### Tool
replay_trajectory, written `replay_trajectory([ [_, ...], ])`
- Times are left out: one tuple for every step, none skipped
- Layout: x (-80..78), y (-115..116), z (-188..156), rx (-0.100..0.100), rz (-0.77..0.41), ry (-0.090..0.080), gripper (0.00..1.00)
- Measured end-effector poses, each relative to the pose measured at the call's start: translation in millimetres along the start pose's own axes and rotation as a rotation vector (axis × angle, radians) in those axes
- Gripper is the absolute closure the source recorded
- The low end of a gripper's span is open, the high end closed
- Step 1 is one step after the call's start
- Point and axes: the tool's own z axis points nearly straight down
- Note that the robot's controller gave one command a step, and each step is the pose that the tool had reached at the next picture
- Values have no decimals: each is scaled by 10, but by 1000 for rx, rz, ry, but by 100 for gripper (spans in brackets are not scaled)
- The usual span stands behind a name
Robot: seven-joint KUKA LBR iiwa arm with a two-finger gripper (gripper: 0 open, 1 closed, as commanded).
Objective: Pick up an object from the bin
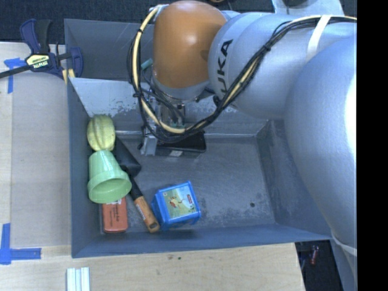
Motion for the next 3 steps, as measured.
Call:
replay_trajectory([
  [-1, 4, 3, 0, -1, 0, 0],
  [39, 433, 351, -1, -13, 2, 0],
  [-19, 233, 629, 2, -240, -5, 0],
])
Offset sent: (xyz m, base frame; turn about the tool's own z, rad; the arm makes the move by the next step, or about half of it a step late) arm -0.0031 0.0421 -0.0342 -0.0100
